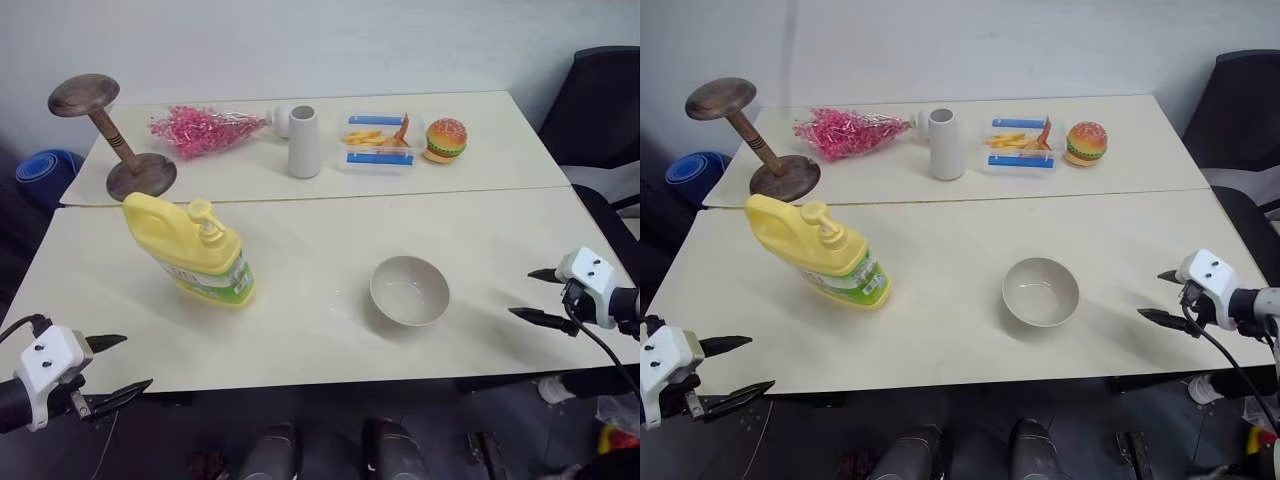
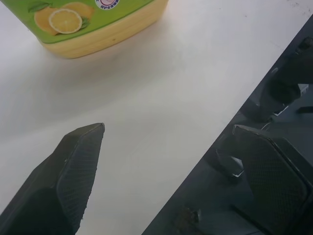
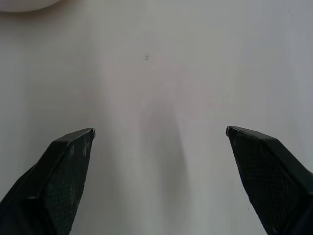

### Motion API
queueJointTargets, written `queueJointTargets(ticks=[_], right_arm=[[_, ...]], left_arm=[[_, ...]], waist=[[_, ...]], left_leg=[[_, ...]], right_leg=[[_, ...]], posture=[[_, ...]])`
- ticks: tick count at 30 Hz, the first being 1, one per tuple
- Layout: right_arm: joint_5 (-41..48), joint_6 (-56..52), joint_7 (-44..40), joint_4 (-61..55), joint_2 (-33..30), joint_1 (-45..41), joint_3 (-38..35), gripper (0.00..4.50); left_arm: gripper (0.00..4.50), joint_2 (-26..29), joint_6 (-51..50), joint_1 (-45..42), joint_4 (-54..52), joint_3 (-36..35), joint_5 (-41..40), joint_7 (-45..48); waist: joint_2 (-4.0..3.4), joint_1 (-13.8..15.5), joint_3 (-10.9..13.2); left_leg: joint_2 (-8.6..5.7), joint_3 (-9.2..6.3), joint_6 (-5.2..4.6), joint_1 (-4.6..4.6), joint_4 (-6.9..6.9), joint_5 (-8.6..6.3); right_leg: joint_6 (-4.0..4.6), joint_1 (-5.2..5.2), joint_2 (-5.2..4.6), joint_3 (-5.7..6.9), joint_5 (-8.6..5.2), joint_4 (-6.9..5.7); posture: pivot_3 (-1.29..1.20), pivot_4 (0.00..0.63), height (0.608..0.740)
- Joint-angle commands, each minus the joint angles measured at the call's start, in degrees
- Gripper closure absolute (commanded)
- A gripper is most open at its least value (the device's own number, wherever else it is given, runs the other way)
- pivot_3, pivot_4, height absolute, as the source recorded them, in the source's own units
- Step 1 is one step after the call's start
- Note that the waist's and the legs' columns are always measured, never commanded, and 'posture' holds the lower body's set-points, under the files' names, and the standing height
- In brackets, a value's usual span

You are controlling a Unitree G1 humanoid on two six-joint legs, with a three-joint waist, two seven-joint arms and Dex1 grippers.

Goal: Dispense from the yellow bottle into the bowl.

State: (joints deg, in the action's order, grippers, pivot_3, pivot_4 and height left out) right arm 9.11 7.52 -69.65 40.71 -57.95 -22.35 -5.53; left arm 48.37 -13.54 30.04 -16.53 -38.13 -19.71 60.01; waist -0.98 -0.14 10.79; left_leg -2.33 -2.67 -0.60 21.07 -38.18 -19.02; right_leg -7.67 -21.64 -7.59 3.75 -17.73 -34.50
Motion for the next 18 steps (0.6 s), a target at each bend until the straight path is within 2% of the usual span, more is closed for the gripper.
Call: queueJointTargets(ticks=[1, 4, 8, 15, 18], right_arm=[[0.7, -0.6, -0.3, -1.3, -0.1, -0.5, -1.2, 0.0], [3.3, -4.9, -2.9, -4.4, -0.1, 0.5, -1.8, 0.0], [4.2, -6.5, -0.9, -10.9, 0.4, 2.3, -2.7, 0.0], [12.9, -21.2, -0.6, -38.4, -0.4, 10.5, -5.5, 0.0], [17.2, -27.5, 0.9, -51.8, -0.3, 14.7, -6.7, 0.0]], left_arm=[[0.02, -0.2, 0.5, -0.1, 0.6, -0.4, 0.0, -0.2], [0.02, -0.8, -0.8, -1.2, 0.4, -0.3, -1.5, -0.8], [0.02, -0.5, -5.4, -2.3, -2.5, -0.1, -5.2, -0.3], [0.02, 5.6, -16.2, 0.1, -17.8, -2.8, -18.1, 8.1], [0.02, 9.9, -22.0, -6.0, -22.4, -2.8, -24.6, 5.0]], waist=[[0.0, 0.0, 0.0], [0.0, 0.1, 0.0], [0.0, 0.1, 0.0], [0.0, 0.2, 0.0], [0.0, 0.7, 0.0]], left_leg=[[0.0, 0.01, 0.0, 0.0, 0.0, 0.0], [0.0, 0.02, 0.0, -0.01, -0.01, 0.0], [0.01, 0.0, 0.0, -0.01, -0.02, 0.0], [0.12, -0.09, 0.09, 0.07, -0.04, -0.07], [0.13, -0.1, 0.1, 0.05, -0.04, -0.07]], right_leg=[[0.0, 0.0, 0.0, 0.0, 0.0, 0.0], [0.0, 0.0, -0.01, -0.03, 0.0, 0.0], [0.0, 0.0, -0.03, -0.06, 0.0, -0.03], [0.01, -0.05, -0.09, -0.47, 0.0, -0.04], [0.03, -0.04, -0.05, -0.51, -0.01, 0.0]], posture=[[0.0, 0.15, 0.74], [0.0, 0.15, 0.74], [0.0, 0.15, 0.74], [0.0, 0.15, 0.74], [0.0, 0.15, 0.74]])
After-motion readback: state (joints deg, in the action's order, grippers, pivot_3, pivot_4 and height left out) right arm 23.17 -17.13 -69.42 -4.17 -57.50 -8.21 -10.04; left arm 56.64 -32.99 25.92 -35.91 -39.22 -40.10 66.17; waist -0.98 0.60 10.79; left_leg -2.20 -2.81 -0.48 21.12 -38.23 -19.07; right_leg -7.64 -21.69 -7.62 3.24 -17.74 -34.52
